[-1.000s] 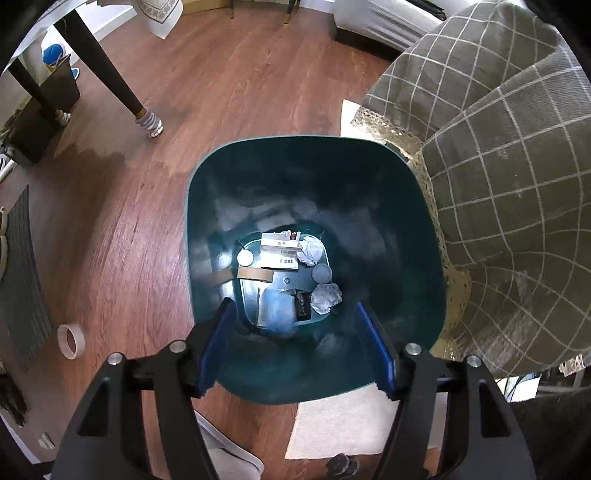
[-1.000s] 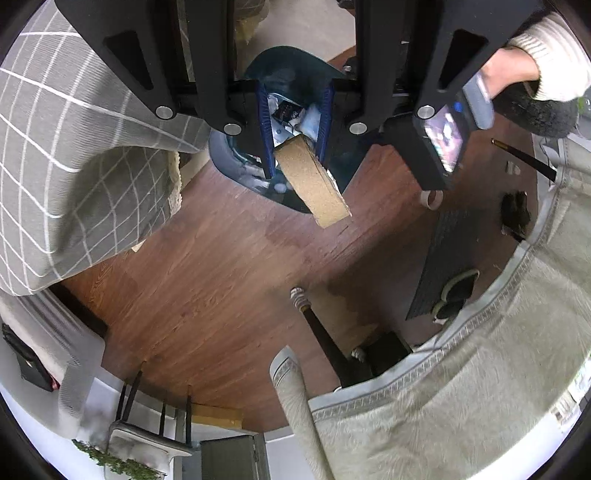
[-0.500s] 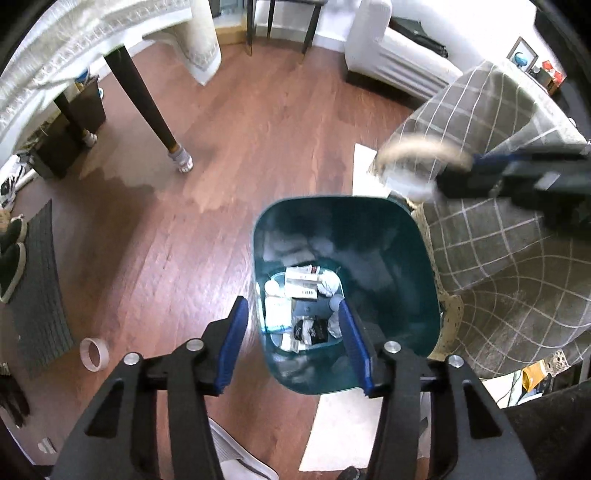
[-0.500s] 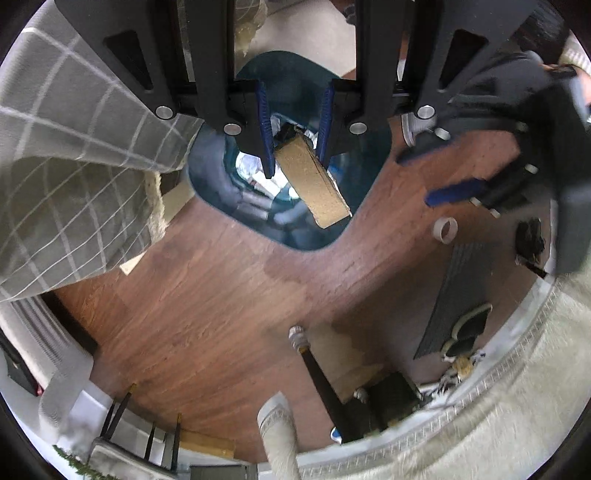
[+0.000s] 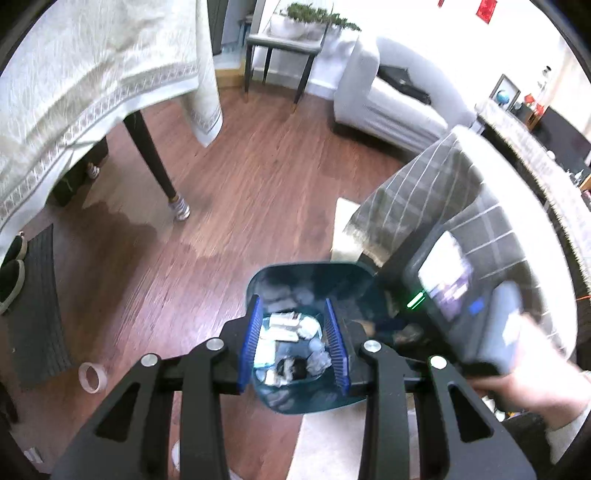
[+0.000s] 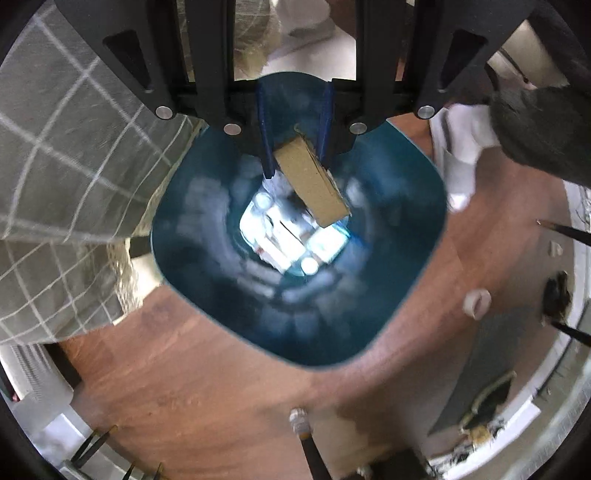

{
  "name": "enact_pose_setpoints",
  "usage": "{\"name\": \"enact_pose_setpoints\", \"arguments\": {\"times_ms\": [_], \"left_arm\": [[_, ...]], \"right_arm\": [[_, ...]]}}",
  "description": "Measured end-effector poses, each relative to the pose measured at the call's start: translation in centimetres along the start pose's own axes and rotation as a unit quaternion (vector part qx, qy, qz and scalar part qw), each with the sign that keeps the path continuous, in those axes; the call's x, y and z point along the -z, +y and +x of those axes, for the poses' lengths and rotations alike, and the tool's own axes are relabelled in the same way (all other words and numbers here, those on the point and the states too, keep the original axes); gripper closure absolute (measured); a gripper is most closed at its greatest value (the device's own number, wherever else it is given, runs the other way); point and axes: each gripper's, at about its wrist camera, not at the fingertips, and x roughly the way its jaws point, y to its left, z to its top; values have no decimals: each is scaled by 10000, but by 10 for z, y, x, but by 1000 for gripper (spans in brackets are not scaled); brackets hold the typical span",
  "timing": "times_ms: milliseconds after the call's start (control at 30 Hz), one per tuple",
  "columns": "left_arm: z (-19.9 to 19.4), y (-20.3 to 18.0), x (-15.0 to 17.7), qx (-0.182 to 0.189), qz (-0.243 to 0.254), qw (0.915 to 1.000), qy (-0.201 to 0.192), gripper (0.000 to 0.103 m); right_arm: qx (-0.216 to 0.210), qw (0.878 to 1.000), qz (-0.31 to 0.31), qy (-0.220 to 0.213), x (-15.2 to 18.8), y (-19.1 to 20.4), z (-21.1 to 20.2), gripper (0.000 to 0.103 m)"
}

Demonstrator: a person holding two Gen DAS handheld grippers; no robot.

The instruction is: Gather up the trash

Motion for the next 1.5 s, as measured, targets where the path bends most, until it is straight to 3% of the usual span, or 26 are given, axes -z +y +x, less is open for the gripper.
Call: {"name": "enact_pose_setpoints", "arguments": {"times_ms": [67, 167, 300, 467, 567, 867, 1033, 1233, 1333, 1500], "left_arm": [[-6, -5, -4, 68, 30, 9999, -83, 67], [-11, -10, -6, 122, 41, 9998, -140, 67], [-15, -9, -11, 334, -186, 9992, -106, 65], [-23, -17, -18, 171, -53, 9995, -246, 64], [-31, -24, -24, 225, -8, 9994, -279, 54], [-77, -30, -24, -3, 216, 9962, -847, 51], [-84, -36, -13, -140, 275, 9957, -873, 47], [-93, -53, 21, -231, 413, 9935, -1033, 25], [-102, -59, 33, -226, 401, 9913, -1230, 9], [-119, -84, 47, -322, 771, 9864, -1418, 6]], "right_arm": [[25, 9999, -17, 121, 3, 1, 6, 79], [132, 9997, -54, 214, 8, 0, 8, 60], [103, 9998, -57, 143, 14, -5, 2, 60], [-162, 9998, 21, -101, 21, -7, -18, 60], [-203, 9988, 82, -429, 24, -8, -41, 60], [-186, 9848, 369, -1684, 47, -13, -134, 60], [-17, 9706, 761, -2285, 78, -28, -178, 58], [409, 9413, 1354, -3064, 136, -49, -230, 46], [734, 9265, 1553, -3346, 166, -54, -250, 35], [1052, 9054, 1891, -3653, 218, -60, -268, 15]]}}
